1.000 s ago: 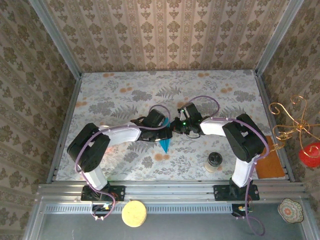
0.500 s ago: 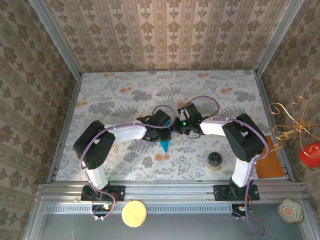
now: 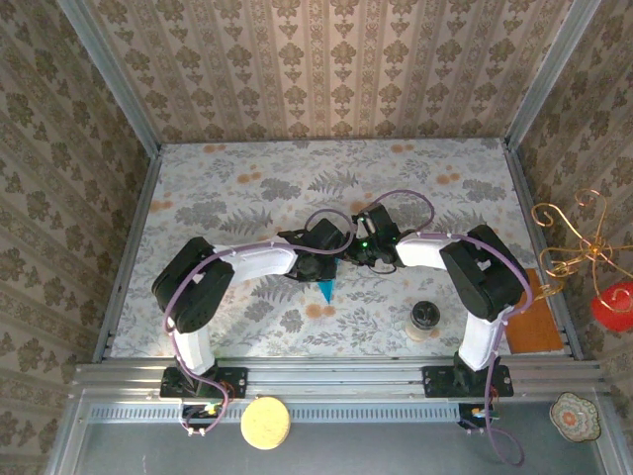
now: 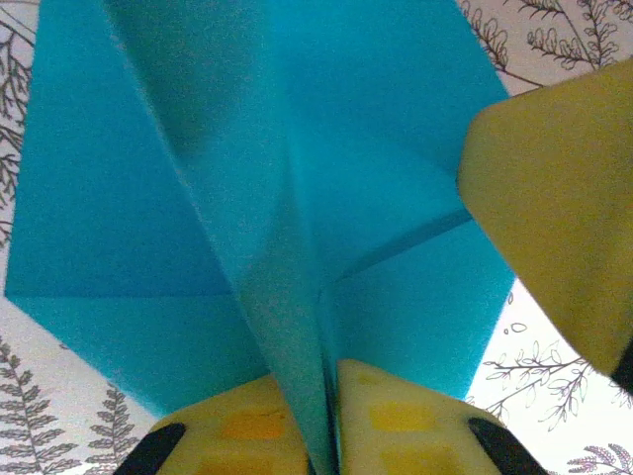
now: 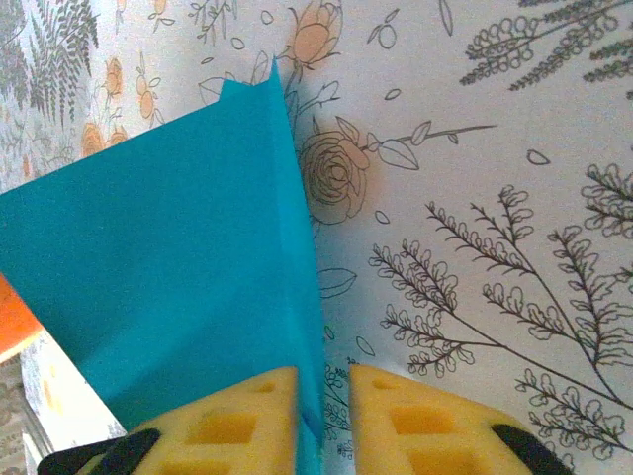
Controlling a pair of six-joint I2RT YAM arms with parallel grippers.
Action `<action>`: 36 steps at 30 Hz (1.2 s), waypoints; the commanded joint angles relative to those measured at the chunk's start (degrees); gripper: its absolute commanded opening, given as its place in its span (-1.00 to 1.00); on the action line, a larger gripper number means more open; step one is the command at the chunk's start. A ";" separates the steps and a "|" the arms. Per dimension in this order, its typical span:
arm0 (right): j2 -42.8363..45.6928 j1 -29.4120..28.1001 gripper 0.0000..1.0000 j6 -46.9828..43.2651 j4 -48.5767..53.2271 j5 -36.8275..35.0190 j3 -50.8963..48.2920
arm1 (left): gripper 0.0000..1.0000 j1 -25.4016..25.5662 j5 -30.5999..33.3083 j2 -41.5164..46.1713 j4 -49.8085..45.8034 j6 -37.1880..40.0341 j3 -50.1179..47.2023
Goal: Fold a paper plane with a square sheet of paper (pick it up from the middle)
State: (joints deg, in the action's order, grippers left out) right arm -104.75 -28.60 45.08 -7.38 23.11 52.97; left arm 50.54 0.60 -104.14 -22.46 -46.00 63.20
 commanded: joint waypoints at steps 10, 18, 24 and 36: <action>13.06 3.27 0.18 -2.05 5.56 -9.53 -4.46 | -0.85 -5.27 1.69 2.44 -3.07 8.41 4.29; 17.29 4.14 0.45 -7.21 6.45 -15.08 -7.44 | -0.85 -12.62 1.37 -2.64 -5.18 14.82 13.95; 16.76 6.00 0.47 -10.04 8.51 -14.90 -6.83 | -0.85 -15.42 3.82 -10.90 -9.30 17.78 26.22; 18.73 11.13 0.48 -13.16 10.52 -11.78 -7.78 | -0.84 -15.56 6.43 -24.35 -17.46 18.22 42.54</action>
State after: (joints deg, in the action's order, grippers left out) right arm -88.20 -18.17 33.67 1.91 10.72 46.00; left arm 35.14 5.67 -126.74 -35.62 -28.64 102.80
